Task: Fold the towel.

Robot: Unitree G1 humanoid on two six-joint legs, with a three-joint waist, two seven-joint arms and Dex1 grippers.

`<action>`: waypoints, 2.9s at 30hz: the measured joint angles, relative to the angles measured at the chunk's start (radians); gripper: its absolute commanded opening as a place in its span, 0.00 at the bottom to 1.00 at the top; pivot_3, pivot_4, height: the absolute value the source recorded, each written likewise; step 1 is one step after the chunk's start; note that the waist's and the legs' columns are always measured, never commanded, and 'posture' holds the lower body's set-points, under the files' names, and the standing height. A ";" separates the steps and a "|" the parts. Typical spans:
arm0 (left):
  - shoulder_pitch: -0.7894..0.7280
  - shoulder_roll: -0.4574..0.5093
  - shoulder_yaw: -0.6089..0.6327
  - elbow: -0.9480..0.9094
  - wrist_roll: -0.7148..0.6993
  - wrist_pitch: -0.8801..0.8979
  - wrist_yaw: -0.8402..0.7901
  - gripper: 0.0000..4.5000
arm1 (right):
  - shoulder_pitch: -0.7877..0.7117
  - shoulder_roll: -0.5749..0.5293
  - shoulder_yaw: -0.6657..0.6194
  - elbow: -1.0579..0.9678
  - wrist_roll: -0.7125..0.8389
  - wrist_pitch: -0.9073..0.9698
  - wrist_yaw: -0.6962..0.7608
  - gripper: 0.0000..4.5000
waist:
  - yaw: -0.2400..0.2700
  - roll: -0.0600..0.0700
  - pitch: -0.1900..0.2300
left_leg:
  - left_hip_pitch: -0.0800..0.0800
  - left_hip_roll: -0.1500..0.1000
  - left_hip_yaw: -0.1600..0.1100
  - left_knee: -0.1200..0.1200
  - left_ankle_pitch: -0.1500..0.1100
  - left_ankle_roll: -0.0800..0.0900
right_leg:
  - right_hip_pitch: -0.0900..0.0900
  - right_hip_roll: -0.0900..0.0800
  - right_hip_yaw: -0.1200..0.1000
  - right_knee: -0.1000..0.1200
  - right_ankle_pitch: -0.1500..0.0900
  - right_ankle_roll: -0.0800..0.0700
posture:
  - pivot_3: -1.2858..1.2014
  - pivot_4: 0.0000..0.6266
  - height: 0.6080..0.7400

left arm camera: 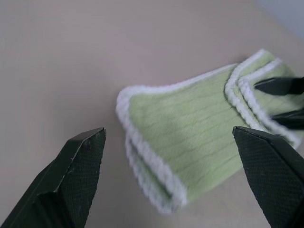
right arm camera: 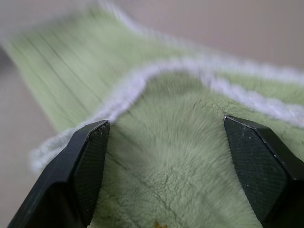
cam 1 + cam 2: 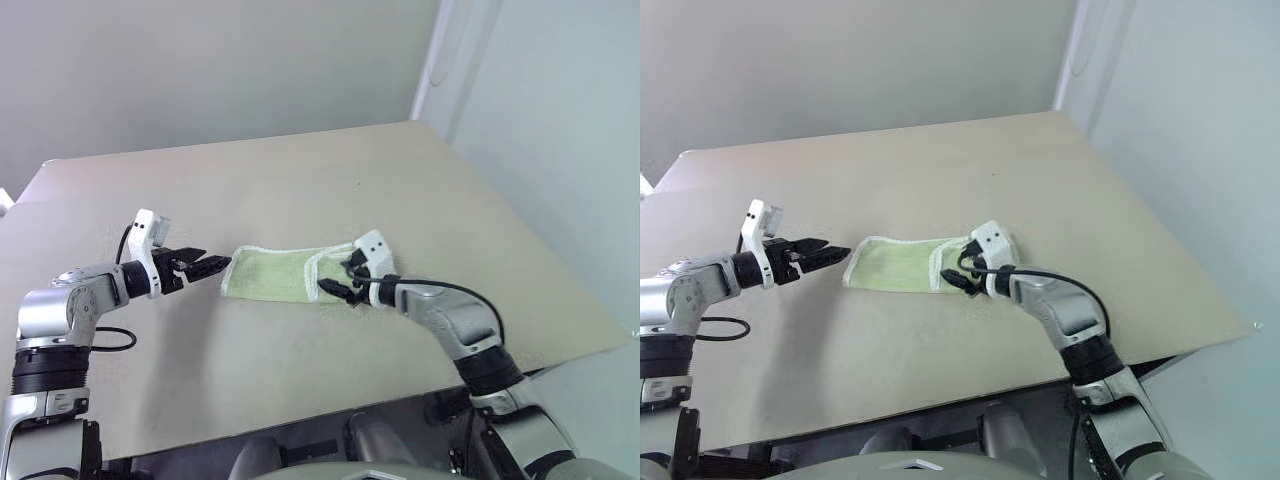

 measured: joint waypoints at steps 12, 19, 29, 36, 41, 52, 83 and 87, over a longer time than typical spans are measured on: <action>-0.097 -0.151 0.083 0.149 -0.073 0.140 0.173 1.00 | -0.005 0.003 -0.045 0.001 -0.069 0.007 -0.003 0.89 | -0.001 -0.003 -0.002 | 0.000 -0.001 -0.001 0.008 0.000 0.000 | 0.002 0.000 -0.001 0.006 -0.001 -0.001 | 0.52 0.00 1.00; -0.147 -0.142 0.119 0.286 -0.074 0.240 0.240 1.00 | 0.034 -0.012 -0.065 -0.094 -0.077 0.063 -0.001 0.89 | -0.001 -0.003 -0.002 | -0.001 -0.001 -0.002 0.008 0.000 -0.001 | 0.001 0.000 -0.001 0.006 0.000 0.000 | 0.52 0.00 1.00; -0.202 -0.194 0.139 0.322 -0.076 0.316 0.287 1.00 | 0.039 -0.028 -0.091 -0.129 -0.083 0.096 0.000 0.89 | 0.006 -0.002 -0.002 | 0.000 -0.002 -0.002 0.008 0.000 -0.001 | 0.002 -0.001 -0.001 0.006 -0.001 -0.001 | 0.52 0.00 1.00; -0.206 -0.291 0.115 0.250 -0.091 0.362 0.296 1.00 | 0.040 -0.028 -0.093 -0.136 -0.085 0.102 -0.008 0.89 | 0.004 -0.002 -0.002 | 0.000 -0.002 -0.002 0.008 0.000 -0.001 | 0.003 -0.001 -0.001 0.005 0.000 0.000 | 0.52 0.00 1.00; -0.206 -0.291 0.112 0.247 -0.091 0.365 0.296 0.96 | 0.058 -0.029 -0.097 -0.159 -0.092 0.115 -0.016 0.90 | 0.004 -0.002 -0.002 | 0.000 -0.002 -0.002 0.009 0.000 -0.001 | 0.003 -0.001 -0.001 0.005 -0.001 -0.001 | 0.52 0.00 1.00; -0.206 -0.288 0.110 0.265 -0.089 0.356 0.304 0.18 | 0.063 -0.024 -0.097 -0.160 -0.106 0.116 -0.022 0.90 | 0.001 -0.002 -0.002 | 0.000 -0.002 -0.002 0.008 0.000 -0.001 | 0.002 -0.001 -0.001 0.005 -0.001 -0.002 | 0.52 0.00 1.00; -0.174 -0.052 0.050 0.229 -0.113 0.383 0.132 0.99 | 0.149 -0.101 -0.209 -0.379 0.044 0.108 0.121 0.90 | 0.002 -0.003 0.000 | -0.001 -0.002 -0.001 0.001 0.000 -0.001 | -0.001 -0.001 -0.001 0.001 -0.002 -0.003 | 0.52 0.00 1.00; -0.171 -0.113 0.045 0.227 -0.113 0.379 0.162 0.99 | 0.149 -0.096 -0.208 -0.377 0.036 0.108 0.097 0.90 | -0.001 -0.003 0.000 | -0.001 -0.001 -0.001 -0.002 0.000 -0.001 | -0.002 -0.001 0.000 0.001 -0.001 0.000 | 0.52 0.00 1.00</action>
